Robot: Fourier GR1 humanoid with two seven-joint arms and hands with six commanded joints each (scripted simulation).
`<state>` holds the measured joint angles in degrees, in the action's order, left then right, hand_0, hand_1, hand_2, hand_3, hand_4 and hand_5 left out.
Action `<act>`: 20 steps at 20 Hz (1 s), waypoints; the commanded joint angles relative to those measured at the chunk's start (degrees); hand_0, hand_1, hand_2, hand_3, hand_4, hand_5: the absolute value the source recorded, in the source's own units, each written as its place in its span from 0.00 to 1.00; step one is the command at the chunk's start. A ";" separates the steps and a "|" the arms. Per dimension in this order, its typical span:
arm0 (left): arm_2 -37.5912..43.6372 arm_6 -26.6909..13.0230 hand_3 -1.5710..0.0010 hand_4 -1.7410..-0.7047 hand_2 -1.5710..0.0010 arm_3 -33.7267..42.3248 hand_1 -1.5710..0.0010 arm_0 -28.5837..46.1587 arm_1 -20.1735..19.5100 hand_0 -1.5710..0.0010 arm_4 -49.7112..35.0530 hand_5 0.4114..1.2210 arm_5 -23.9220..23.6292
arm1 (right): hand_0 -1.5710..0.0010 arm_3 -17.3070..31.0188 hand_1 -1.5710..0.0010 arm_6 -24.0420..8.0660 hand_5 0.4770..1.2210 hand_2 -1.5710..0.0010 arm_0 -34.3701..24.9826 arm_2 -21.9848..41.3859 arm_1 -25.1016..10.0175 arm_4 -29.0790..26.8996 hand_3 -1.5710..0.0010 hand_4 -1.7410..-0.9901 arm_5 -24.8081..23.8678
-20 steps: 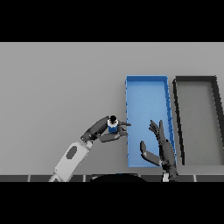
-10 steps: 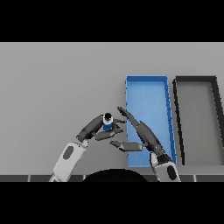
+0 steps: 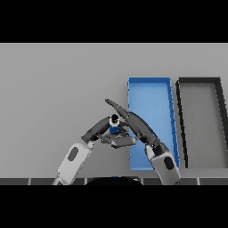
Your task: Pick up the blue pipe and place it into the blue bin.
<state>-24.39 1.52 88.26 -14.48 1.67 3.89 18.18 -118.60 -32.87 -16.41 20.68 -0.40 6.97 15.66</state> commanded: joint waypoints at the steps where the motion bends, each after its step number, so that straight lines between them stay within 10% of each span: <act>1: 0.68 0.57 0.00 0.26 0.00 0.15 0.00 0.04 -0.56 0.00 0.08 1.00 0.30 | 0.98 1.33 0.97 -0.60 0.05 0.94 -1.66 -1.10 -0.21 -0.88 1.00 0.74 0.53; 4: 0.69 -0.45 0.00 0.27 0.00 0.17 0.00 0.84 0.23 0.00 1.34 1.00 0.70 | 0.89 3.60 0.86 -1.73 0.01 0.83 -3.97 -0.60 -0.08 -1.35 0.92 0.68 2.08; 9: 1.10 -1.97 0.00 0.09 0.00 0.06 0.00 0.64 0.55 0.00 2.84 1.00 0.90 | 0.35 5.55 0.35 -1.04 0.10 0.34 -5.77 -0.16 1.56 -2.02 0.44 0.30 2.39; 15: 2.67 -0.72 0.07 0.03 0.00 0.70 0.00 1.48 2.67 0.00 -0.51 1.00 3.96 | 0.09 8.15 0.09 2.78 0.69 0.09 -5.43 0.99 2.70 -2.50 0.17 0.10 0.57; 20: 3.50 -0.29 0.09 0.01 0.00 2.07 0.00 1.60 2.70 0.00 0.00 1.00 4.23 | 0.03 7.64 0.03 5.03 0.90 0.03 -5.60 2.28 2.64 -1.95 0.06 0.03 -1.09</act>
<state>-20.85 1.34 90.33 -12.90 4.36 3.86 22.45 -110.97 -27.78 -22.03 22.95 2.25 4.88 14.58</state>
